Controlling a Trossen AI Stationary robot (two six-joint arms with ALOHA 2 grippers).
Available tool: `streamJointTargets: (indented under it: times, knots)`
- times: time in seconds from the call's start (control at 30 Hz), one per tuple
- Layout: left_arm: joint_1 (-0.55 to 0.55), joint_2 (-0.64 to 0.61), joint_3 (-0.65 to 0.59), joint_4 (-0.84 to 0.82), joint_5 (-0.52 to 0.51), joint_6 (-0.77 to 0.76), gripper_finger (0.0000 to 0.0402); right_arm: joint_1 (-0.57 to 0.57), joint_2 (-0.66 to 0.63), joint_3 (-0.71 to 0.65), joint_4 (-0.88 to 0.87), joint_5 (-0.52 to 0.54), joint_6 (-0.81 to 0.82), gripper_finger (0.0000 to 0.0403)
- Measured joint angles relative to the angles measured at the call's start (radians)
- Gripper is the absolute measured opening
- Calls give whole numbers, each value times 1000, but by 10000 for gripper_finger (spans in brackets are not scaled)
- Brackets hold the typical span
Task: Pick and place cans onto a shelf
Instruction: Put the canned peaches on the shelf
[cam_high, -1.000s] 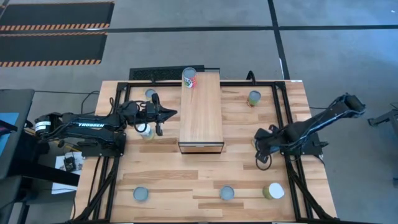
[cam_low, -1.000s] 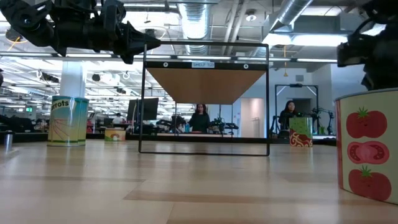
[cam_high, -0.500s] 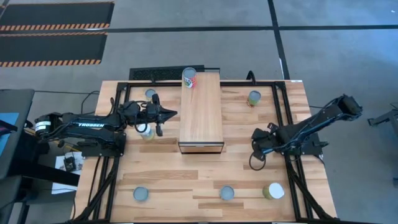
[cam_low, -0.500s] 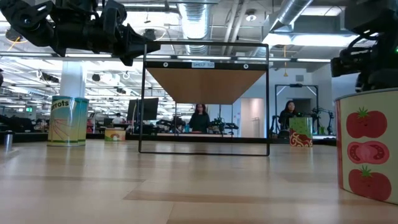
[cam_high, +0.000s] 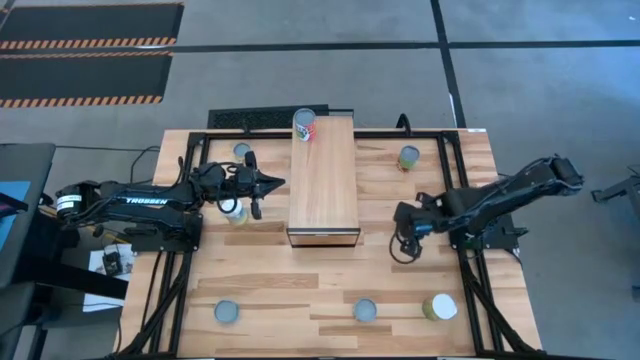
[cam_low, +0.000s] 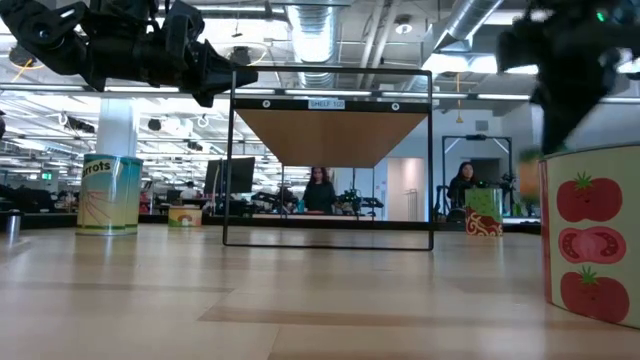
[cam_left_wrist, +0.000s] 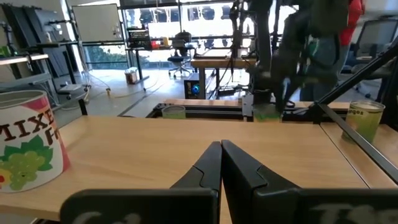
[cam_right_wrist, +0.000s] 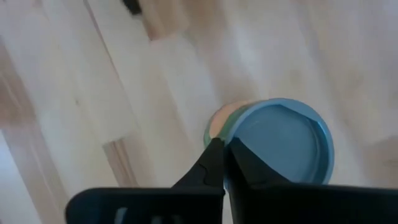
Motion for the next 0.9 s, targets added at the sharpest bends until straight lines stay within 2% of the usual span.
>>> streamJointTargets:
  times: [0.23, 0.4, 0.47, 0.67, 0.8, 0.9]
  knots:
    - [0, 0, 0, -7, 0, 0, 0, -91, 28, 286, -32, 88, -155, 11]
    - [0, 0, 0, -17, 1, 0, 0, -203, 132, 478, 29, 106, -391, 4]
    - [0, 0, 0, -17, 0, 3, 0, -257, 207, 550, 59, 83, -508, 4]
    - [0, 0, 0, -21, 1, 8, 0, -391, 462, 773, 95, -75, -809, 4]
    - [0, 0, 0, -25, 1, 19, 0, -445, 620, 902, 87, -158, -938, 5]
    - [0, 0, 0, -25, 1, 19, 0, -474, 718, 989, 69, -168, -1003, 5]
